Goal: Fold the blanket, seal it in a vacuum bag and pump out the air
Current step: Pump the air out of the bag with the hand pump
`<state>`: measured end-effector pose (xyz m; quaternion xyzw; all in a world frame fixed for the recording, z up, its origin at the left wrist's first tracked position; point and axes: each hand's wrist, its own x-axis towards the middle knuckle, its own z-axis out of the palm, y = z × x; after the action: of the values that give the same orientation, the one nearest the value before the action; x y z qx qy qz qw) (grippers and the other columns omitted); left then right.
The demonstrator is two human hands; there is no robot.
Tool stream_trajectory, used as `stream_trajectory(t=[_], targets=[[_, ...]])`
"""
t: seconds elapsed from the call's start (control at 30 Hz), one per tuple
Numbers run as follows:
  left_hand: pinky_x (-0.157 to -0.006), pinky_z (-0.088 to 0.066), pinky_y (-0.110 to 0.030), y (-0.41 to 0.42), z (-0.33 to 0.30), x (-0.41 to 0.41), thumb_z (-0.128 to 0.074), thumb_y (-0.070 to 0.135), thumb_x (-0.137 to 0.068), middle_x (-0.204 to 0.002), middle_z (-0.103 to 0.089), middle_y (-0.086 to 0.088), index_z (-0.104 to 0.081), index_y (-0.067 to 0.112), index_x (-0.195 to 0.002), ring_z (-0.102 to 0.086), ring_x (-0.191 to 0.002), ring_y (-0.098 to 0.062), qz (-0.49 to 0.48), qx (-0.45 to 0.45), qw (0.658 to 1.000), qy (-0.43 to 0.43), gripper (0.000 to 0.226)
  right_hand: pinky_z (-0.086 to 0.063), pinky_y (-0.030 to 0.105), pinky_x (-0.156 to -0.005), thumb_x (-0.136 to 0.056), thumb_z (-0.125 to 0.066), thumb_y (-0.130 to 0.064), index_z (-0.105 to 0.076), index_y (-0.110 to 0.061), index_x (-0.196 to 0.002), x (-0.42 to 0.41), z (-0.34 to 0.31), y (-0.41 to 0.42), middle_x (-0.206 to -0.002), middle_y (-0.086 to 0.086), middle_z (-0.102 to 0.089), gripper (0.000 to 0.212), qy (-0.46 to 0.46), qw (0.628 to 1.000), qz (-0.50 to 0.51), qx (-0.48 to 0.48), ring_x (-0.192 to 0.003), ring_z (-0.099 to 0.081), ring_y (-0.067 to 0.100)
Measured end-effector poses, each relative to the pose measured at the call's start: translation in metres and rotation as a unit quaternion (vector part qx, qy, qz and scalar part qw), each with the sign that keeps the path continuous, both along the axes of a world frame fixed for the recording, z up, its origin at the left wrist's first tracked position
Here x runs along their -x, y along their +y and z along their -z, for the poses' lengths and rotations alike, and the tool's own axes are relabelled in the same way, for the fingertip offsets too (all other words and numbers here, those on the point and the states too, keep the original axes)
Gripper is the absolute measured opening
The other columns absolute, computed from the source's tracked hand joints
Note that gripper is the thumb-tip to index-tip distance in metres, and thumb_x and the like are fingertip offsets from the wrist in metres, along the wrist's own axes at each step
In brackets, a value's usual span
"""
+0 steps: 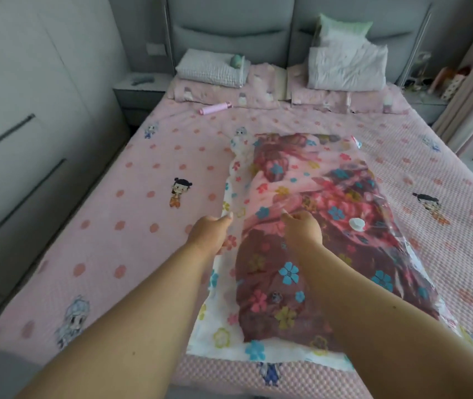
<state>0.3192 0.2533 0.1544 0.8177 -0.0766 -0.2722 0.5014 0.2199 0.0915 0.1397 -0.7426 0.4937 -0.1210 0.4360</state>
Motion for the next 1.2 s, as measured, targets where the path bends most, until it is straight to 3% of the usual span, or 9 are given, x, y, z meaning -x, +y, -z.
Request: stream_trajectory(t=[0.07,0.13,0.2,0.37,0.47,0.57,0.7,0.87,1.2], targets=[[-0.078,-0.056,-0.042,0.008,-0.013,-0.019,-0.05,0.045,-0.092,-0.068,-0.058,-0.003,-0.054,0.017,-0.068,-0.062,-0.07,-0.027,0.003,-0.02,0.999,-0.034,0.037,-0.032,0.026,-0.049,-0.094,-0.049,-0.042,-0.047,-0.014,-0.072,-0.022,-0.017,0.0,-0.061,0.0,-0.051,0.036,-0.006,0.999,-0.032,0.005,-0.057,-0.049,0.02],[-0.08,-0.055,-0.043,0.013,-0.024,-0.037,-0.05,0.047,-0.091,-0.074,-0.056,-0.003,-0.055,0.019,-0.08,-0.06,-0.073,-0.025,-0.006,-0.022,0.999,-0.037,0.031,-0.035,0.026,-0.052,-0.094,-0.051,-0.04,-0.05,-0.014,-0.075,-0.047,-0.031,0.001,-0.067,0.001,-0.058,0.032,-0.023,0.998,-0.059,0.011,-0.06,-0.053,0.017],[-0.074,-0.055,-0.038,0.019,-0.034,-0.055,-0.052,0.047,-0.09,-0.079,-0.058,-0.003,-0.057,0.014,-0.095,-0.062,-0.075,-0.024,-0.027,-0.012,0.999,-0.029,0.033,-0.041,0.026,-0.056,-0.093,-0.052,-0.04,-0.053,-0.013,-0.08,-0.075,-0.042,0.005,-0.072,0.002,-0.063,0.029,-0.045,0.996,-0.082,0.007,-0.064,-0.058,0.018],[-0.063,-0.049,-0.03,0.053,-0.06,-0.099,-0.053,0.044,-0.09,-0.082,-0.061,-0.002,-0.055,0.017,-0.08,-0.065,-0.069,-0.017,-0.061,0.015,0.997,-0.046,0.029,-0.04,0.027,-0.056,-0.092,-0.053,-0.041,-0.048,-0.017,-0.073,-0.146,-0.067,0.037,-0.075,0.003,-0.062,0.03,-0.084,0.986,-0.14,0.022,-0.064,-0.056,0.019],[-0.072,-0.054,-0.036,0.088,-0.069,-0.127,-0.053,0.048,-0.09,-0.085,-0.063,-0.003,-0.057,0.016,-0.088,-0.065,-0.073,-0.018,-0.088,0.02,0.995,-0.041,0.033,-0.042,0.028,-0.059,-0.092,-0.053,-0.045,-0.047,-0.019,-0.073,-0.182,-0.076,0.069,-0.08,0.005,-0.066,0.033,-0.094,0.981,-0.169,0.02,-0.07,-0.06,0.022],[-0.062,-0.049,-0.03,0.129,-0.071,-0.156,-0.054,0.049,-0.091,-0.087,-0.064,-0.003,-0.053,0.017,-0.089,-0.065,-0.073,-0.019,-0.106,0.033,0.993,-0.038,0.032,-0.041,0.027,-0.056,-0.092,-0.052,-0.047,-0.047,-0.019,-0.072,-0.214,-0.08,0.109,-0.074,0.003,-0.064,0.035,-0.099,0.977,-0.186,0.02,-0.064,-0.057,0.02],[-0.064,-0.049,-0.03,0.192,-0.07,-0.192,-0.054,0.047,-0.091,-0.09,-0.063,-0.006,-0.055,0.014,-0.095,-0.065,-0.071,-0.018,-0.096,0.027,0.994,-0.036,0.033,-0.032,0.023,-0.045,-0.094,-0.05,-0.046,-0.046,-0.02,-0.071,-0.252,-0.079,0.177,-0.063,-0.002,-0.055,0.035,-0.087,0.978,-0.189,0.023,-0.053,-0.05,0.013],[-0.07,-0.053,-0.035,0.292,-0.077,-0.238,-0.055,0.043,-0.092,-0.091,-0.065,-0.007,-0.053,0.015,-0.092,-0.066,-0.074,-0.02,-0.038,0.002,0.998,-0.05,0.027,-0.044,0.029,-0.058,-0.094,-0.049,-0.046,-0.049,-0.017,-0.077,-0.297,-0.07,0.285,-0.08,0.005,-0.066,0.034,-0.09,0.984,-0.153,-0.011,-0.063,-0.055,0.018],[-0.053,-0.046,-0.023,0.437,-0.076,-0.352,-0.056,0.039,-0.094,-0.075,-0.062,-0.002,-0.053,0.016,-0.08,-0.063,-0.062,-0.016,0.016,-0.035,0.997,-0.066,0.026,-0.04,0.027,-0.054,-0.097,-0.047,-0.042,-0.052,-0.012,-0.082,-0.397,-0.039,0.429,-0.077,0.005,-0.06,0.034,-0.057,0.991,-0.113,-0.038,-0.061,-0.051,0.018]])
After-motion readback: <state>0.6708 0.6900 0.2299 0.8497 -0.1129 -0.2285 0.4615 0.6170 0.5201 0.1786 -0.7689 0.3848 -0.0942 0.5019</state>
